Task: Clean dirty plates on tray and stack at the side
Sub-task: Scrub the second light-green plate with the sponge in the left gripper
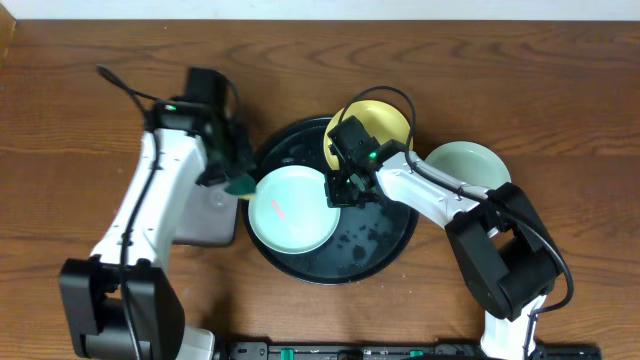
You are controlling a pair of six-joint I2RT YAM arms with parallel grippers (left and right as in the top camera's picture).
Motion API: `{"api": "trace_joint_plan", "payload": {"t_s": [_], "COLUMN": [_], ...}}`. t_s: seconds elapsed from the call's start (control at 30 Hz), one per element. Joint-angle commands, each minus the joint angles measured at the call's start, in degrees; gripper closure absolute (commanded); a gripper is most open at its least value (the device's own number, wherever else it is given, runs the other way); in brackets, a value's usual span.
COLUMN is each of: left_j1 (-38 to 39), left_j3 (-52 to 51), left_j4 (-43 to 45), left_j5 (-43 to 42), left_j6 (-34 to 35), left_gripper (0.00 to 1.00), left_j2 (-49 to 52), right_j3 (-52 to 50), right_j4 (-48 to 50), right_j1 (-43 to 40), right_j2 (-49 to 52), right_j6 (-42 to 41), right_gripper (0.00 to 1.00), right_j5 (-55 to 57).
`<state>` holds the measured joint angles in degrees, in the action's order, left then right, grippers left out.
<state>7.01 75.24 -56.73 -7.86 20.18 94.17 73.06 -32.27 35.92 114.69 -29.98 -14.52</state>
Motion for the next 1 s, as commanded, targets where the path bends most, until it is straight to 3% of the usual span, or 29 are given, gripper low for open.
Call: {"api": "trace_joint_plan", "payload": {"t_s": [0.0,0.27,0.43,0.67,0.8,0.97], "left_j1": [4.4,9.6,9.7,10.6,11.1,10.7], "left_j3": [-5.8,-18.9,-23.8,-23.9,-23.9,-23.8], "left_j4": [3.1,18.4,22.4,23.1,27.3,29.9], "left_j5": [-0.8,-0.2,-0.9,-17.0,-14.6,0.2], "left_j6": [4.5,6.5,6.7,-0.3,-0.9,-0.8], "left_gripper": [0.92,0.93,0.93,0.93,0.93,0.93], "left_j2": [0.3,0.3,0.4,0.4,0.4,0.4], "right_j3": [0.8,0.8,0.8,0.8,0.8,0.8], "right_j4": [-0.3,-0.3,-0.2,0.0,-0.1,0.0], "right_j1": [0.0,0.0,0.0,0.0,0.0,0.0], "right_j2": [0.3,0.3,0.3,0.3,0.3,0.3], "right_j6": [-2.6,-2.6,-2.6,-2.6,-2.6,-2.6], "right_gripper": [0.99,0.99,0.99,0.99,0.99,0.99], "right_j5": [2.7,2.7,2.7,2.7,2.7,2.7]}}
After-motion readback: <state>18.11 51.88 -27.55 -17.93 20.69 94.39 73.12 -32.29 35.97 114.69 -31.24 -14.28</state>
